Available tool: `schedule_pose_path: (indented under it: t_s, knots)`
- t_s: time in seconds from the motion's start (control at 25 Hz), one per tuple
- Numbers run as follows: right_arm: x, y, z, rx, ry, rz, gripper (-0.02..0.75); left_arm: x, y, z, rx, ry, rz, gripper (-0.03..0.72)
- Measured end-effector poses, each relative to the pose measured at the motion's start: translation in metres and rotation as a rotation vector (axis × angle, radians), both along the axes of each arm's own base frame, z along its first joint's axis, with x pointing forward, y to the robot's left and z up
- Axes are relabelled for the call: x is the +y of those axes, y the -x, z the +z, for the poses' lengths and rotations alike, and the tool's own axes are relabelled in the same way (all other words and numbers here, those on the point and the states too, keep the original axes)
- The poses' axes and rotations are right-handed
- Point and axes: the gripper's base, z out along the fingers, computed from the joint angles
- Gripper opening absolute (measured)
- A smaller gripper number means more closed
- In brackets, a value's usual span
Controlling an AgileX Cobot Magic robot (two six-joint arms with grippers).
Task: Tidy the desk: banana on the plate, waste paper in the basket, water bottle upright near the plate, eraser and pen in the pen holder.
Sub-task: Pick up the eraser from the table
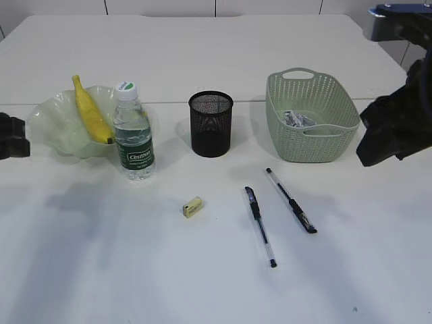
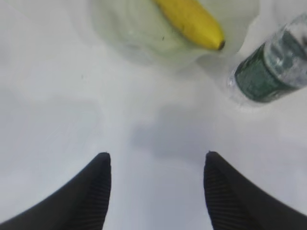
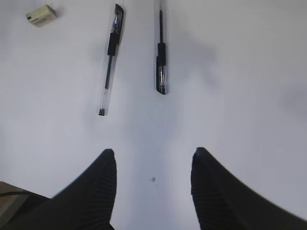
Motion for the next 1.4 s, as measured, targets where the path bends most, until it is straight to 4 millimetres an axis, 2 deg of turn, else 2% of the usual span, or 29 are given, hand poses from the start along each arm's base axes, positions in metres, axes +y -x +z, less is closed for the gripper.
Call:
schedule_pose_path:
  t_s: [0.16, 0.28, 0.48, 0.68, 0.92, 1.04, 1.08, 1.2, 1.4]
  knots:
    - [0.006, -0.011, 0.004, -0.008, -0.008, 0.036, 0.375, 0.003, 0.007, -0.001, 0.152, -0.02, -0.025, 0.43]
    - [0.019, -0.023, 0.004, 0.007, -0.003, 0.077, 0.375, 0.003, 0.014, -0.001, 0.247, -0.048, -0.075, 0.43]
    - [0.055, -0.049, 0.003, 0.004, -0.005, 0.159, 0.375, 0.003, 0.026, -0.005, 0.386, -0.078, -0.142, 0.436]
    - [0.099, -0.072, -0.009, 0.021, 0.0, 0.248, 0.375, 0.003, 0.029, -0.006, 0.422, -0.081, -0.153, 0.431]
    - [0.148, -0.097, -0.033, 0.056, -0.001, 0.298, 0.377, 0.003, 0.029, -0.006, 0.425, -0.077, -0.154, 0.43]
    - [0.16, -0.108, -0.048, 0.091, 0.01, 0.304, 0.4, 0.001, 0.029, -0.006, 0.427, -0.054, -0.148, 0.43]
    - [0.163, -0.112, -0.055, 0.104, 0.014, 0.3, 0.41, 0.001, 0.029, -0.006, 0.427, -0.049, -0.146, 0.469]
    - [0.171, -0.121, -0.071, 0.142, 0.021, 0.286, 0.424, 0.0, 0.029, -0.005, 0.428, -0.043, -0.145, 0.438]
    - [0.178, -0.13, -0.096, 0.19, 0.033, 0.27, 0.429, 0.0, 0.029, -0.005, 0.422, -0.041, -0.143, 0.43]
